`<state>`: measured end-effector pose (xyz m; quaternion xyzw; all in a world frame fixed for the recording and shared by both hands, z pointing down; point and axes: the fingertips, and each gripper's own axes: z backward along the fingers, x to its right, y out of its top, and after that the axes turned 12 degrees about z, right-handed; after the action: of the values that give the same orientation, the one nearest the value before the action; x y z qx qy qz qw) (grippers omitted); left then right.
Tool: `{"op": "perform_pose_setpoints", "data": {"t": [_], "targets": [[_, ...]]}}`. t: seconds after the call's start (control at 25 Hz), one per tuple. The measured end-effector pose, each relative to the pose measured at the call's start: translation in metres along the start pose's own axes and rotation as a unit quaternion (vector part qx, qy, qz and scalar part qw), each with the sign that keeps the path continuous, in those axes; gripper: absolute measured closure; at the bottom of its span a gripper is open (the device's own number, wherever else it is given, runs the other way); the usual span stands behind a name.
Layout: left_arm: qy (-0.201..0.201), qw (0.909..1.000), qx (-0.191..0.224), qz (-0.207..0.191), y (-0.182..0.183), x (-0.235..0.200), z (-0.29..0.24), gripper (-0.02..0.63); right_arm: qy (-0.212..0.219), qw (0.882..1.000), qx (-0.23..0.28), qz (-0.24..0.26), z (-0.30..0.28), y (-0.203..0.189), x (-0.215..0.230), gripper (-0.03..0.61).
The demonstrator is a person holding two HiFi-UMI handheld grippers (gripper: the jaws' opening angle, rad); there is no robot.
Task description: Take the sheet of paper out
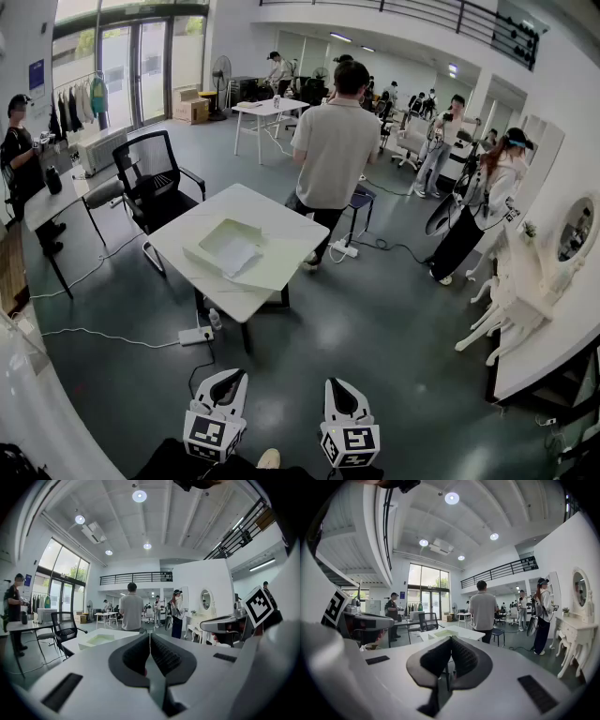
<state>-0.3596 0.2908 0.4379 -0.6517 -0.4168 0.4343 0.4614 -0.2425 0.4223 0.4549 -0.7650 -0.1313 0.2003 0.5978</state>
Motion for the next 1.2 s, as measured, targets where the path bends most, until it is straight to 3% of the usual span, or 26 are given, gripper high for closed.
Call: {"op": "perform_pose_setpoints", "data": {"t": [0.24, 0.8, 1.2], "targets": [[-0.009, 0.9999, 0.003, -0.007, 0.004, 0.021, -0.014, 0.588, -0.013, 1.0, 0.002, -0.002, 0.011, -0.001, 0.023, 0.561], [-0.075, 0.9966, -0.021, -0.025, 0.01, 0.069, -0.065, 0.588, -0.078, 0.997, -0.01, -0.021, 0.03, -0.016, 0.078, 0.561], [-0.117, 0.9919, -0.029, -0.039, 0.021, 0.084, -0.151, 0.588, -0.126, 0.991, -0.02, -0.044, -0.005, -0.026, 0.146, 0.561]]}}
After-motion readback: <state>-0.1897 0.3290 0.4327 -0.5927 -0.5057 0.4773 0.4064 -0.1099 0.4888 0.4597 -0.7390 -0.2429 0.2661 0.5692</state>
